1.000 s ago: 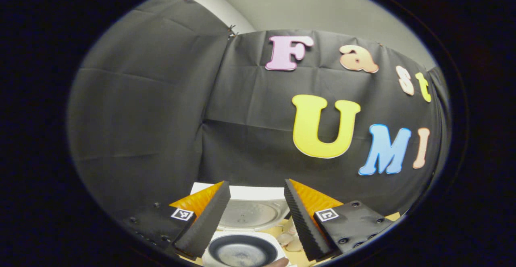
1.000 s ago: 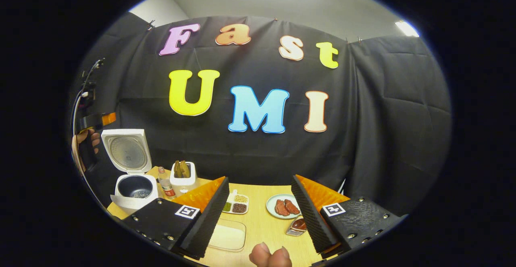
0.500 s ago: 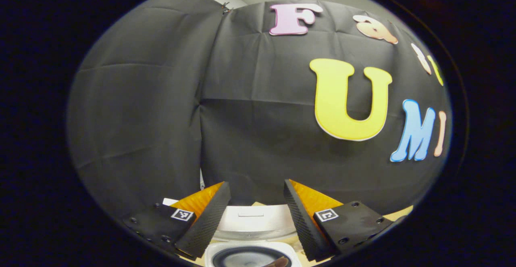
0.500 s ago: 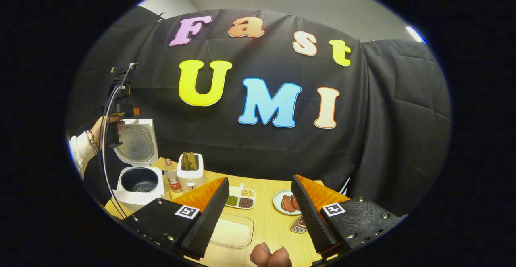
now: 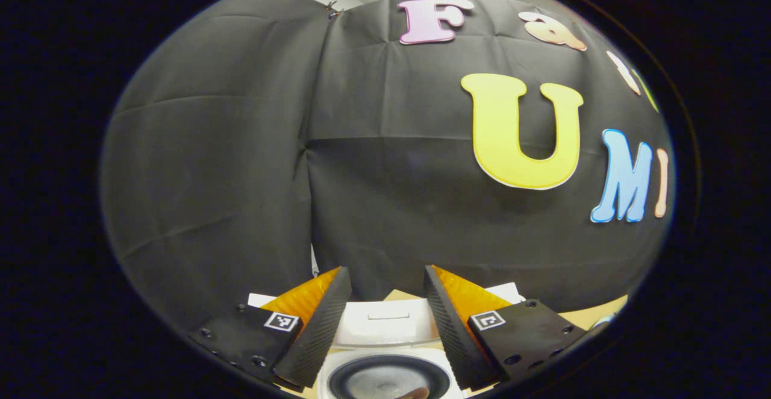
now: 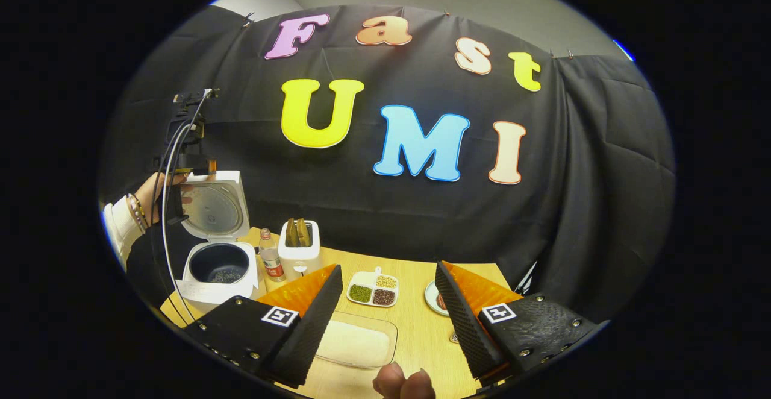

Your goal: Close the left gripper, press the button to open the rice cooker; take a wooden spoon from the chopstick holder with the right hand, scoop a spoonful of rice and pour it into the rice cooker, then put the wooden spoon back into the chopstick holder.

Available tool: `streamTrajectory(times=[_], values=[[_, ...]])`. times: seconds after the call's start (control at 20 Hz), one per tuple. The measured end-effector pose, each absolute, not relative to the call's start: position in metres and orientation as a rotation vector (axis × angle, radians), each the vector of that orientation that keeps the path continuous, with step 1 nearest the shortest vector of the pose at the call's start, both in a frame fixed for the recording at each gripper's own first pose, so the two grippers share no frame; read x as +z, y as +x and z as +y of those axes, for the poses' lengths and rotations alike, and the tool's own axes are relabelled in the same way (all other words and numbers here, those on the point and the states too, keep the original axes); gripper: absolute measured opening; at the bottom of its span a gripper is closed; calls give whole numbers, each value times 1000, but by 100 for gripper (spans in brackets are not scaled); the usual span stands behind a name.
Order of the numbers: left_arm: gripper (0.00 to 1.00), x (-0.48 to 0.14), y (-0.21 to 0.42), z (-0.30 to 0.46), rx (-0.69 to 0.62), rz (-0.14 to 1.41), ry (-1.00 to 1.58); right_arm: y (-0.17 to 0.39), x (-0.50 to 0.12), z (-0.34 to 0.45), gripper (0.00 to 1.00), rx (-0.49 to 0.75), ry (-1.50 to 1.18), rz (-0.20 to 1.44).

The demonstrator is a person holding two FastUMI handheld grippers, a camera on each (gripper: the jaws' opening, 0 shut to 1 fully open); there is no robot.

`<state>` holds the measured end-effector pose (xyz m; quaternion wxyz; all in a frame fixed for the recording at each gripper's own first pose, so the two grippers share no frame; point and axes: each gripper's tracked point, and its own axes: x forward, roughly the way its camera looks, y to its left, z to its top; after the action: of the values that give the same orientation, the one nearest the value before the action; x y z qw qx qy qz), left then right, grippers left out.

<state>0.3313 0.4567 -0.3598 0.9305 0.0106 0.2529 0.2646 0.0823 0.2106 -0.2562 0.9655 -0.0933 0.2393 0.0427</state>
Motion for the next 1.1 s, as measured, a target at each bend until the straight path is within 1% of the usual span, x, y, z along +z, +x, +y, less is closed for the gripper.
streamTrajectory(times=[0.05,0.1,0.15,0.25,0.35,0.5,0.65,0.75,0.85,0.9,0.95,1.0,1.05,1.1], values=[[89,-358,332,456,541,518,22,82,-256,212,95,89,-185,483],[87,-357,331,456,539,513,18,82,-256,213,95,89,-184,481],[89,-356,332,454,534,511,17,82,-256,213,95,90,-185,481],[87,-355,331,454,525,521,13,80,-259,213,95,90,-187,487],[88,-356,333,455,516,559,-1,79,-259,214,95,88,-183,496],[87,-359,337,463,520,593,-49,76,-267,213,95,87,-178,517],[86,-370,334,461,519,642,-12,71,-272,216,95,91,-167,535],[87,-375,332,463,525,668,-5,67,-273,218,95,95,-169,540],[88,-384,330,465,536,728,-23,66,-275,218,95,96,-167,541],[90,-387,329,465,539,772,-37,64,-277,218,95,95,-165,542],[87,-393,325,463,541,819,-50,64,-279,218,95,93,-164,546],[89,-398,314,459,541,895,-76,63,-280,216,95,91,-162,549],[87,-381,331,465,538,797,-33,62,-281,214,95,89,-157,554],[91,-384,337,465,525,809,-36,66,-284,211,95,86,-150,560]])
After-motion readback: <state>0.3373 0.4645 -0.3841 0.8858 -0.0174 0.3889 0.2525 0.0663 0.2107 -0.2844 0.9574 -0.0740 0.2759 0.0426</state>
